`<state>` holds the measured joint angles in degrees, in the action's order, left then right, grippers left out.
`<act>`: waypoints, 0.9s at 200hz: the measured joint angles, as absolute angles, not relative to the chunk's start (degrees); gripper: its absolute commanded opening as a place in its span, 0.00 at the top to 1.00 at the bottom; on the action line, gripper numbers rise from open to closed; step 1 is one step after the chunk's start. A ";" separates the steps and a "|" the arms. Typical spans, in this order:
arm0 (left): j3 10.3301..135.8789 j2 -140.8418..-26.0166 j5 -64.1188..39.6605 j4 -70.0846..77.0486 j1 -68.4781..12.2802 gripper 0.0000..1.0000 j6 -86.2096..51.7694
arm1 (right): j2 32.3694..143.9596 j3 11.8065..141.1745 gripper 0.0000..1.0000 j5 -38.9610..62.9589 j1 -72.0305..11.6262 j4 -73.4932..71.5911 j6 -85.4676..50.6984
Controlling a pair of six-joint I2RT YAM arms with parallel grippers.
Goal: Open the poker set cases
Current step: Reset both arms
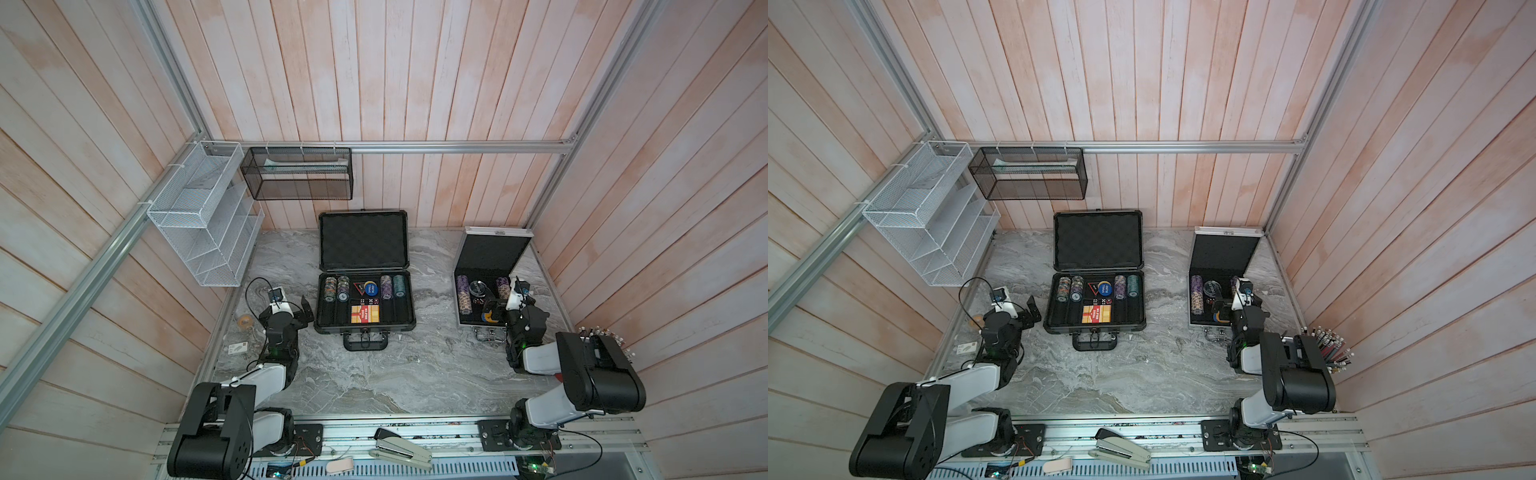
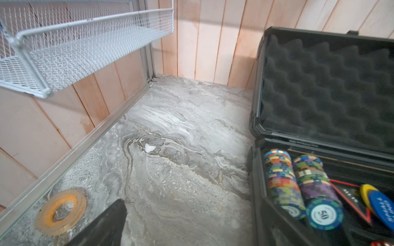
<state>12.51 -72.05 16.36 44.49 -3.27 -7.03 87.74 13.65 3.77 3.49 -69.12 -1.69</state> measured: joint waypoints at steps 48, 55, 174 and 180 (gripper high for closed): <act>12.10 -77.06 11.94 56.95 1.52 0.00 -6.44 | 87.74 13.65 0.02 3.77 3.49 -68.95 -1.69; 12.03 -78.83 11.20 59.22 1.85 0.00 -6.42 | 87.74 13.65 0.02 3.77 3.49 -68.95 -1.67; 14.90 -88.12 4.23 65.87 2.02 0.00 -5.54 | 87.74 13.65 0.02 3.79 3.49 -68.95 -1.67; 14.90 -88.12 4.23 65.76 2.02 0.00 -5.54 | 87.74 13.65 0.02 3.79 3.49 -68.93 -1.67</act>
<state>14.90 -88.12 4.23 65.76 2.02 -5.54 87.74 13.65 3.79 3.49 -68.93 -1.67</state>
